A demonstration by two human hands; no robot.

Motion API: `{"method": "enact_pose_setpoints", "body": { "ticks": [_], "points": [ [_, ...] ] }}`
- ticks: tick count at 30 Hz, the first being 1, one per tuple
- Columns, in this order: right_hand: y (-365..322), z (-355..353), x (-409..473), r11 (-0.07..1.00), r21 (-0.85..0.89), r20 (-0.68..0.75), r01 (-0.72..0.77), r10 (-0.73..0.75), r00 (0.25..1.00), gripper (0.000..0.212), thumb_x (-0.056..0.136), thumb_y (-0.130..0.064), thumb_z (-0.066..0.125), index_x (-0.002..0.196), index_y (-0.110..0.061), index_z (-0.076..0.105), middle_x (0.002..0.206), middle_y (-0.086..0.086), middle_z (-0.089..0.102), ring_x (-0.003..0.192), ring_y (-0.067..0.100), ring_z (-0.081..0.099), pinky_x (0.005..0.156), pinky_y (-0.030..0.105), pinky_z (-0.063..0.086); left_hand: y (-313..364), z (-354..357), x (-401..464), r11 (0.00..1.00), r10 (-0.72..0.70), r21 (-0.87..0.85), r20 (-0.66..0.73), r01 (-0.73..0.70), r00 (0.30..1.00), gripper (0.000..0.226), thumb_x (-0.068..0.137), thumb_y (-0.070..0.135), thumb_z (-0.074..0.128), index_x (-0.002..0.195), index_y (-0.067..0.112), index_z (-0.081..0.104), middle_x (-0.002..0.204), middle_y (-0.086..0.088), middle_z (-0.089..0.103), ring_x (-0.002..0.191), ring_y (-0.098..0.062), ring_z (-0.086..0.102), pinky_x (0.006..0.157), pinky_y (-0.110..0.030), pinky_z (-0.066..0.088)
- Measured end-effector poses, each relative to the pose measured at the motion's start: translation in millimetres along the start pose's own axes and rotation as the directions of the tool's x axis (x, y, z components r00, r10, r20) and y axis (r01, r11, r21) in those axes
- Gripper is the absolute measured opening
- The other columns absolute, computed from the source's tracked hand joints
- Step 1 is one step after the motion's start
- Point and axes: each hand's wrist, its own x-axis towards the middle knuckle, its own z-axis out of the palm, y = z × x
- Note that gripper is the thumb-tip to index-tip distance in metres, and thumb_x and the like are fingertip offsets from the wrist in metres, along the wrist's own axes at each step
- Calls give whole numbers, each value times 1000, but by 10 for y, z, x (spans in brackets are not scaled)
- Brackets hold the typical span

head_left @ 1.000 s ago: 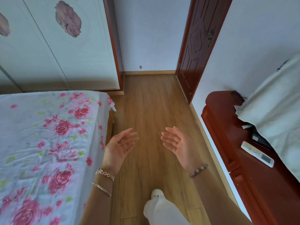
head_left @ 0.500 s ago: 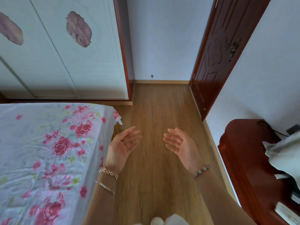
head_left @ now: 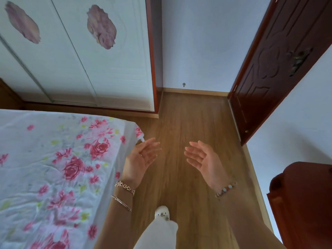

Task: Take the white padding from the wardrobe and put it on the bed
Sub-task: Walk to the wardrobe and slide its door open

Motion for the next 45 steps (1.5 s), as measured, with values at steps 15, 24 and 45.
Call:
{"method": "enact_pose_setpoints", "body": {
  "ticks": [15, 24, 45],
  "points": [
    [-477, 897, 1840, 999, -43, 33, -4, 6, 999, 30, 97, -36, 56, 107, -14, 74, 108, 11, 76, 107, 26, 71, 98, 45, 51, 765, -338, 1809, 998, 58, 21, -9, -58, 998, 36, 89, 34, 53, 110, 11, 72, 109, -9, 77, 107, -30, 71, 106, -50, 45],
    [-743, 1178, 2825, 998, -66, 56, 16, -12, 998, 31, 96, -38, 56, 107, -16, 74, 109, 9, 76, 107, 24, 71, 97, 43, 52, 1023, -393, 2720, 997, 67, 45, -38, -65, 997, 33, 86, 38, 55, 102, 20, 78, 112, -9, 77, 111, -33, 69, 105, -51, 47],
    [-1582, 2191, 6072, 975, -194, 275, -105, 157, 948, 36, 98, -41, 53, 116, -13, 67, 110, 7, 76, 107, 23, 71, 95, 41, 53, 1860, -452, 5438, 995, 85, -37, -269, -98, 959, 44, 87, 38, 49, 117, 17, 71, 118, -8, 75, 112, -28, 70, 100, -43, 47]
  ]
}}
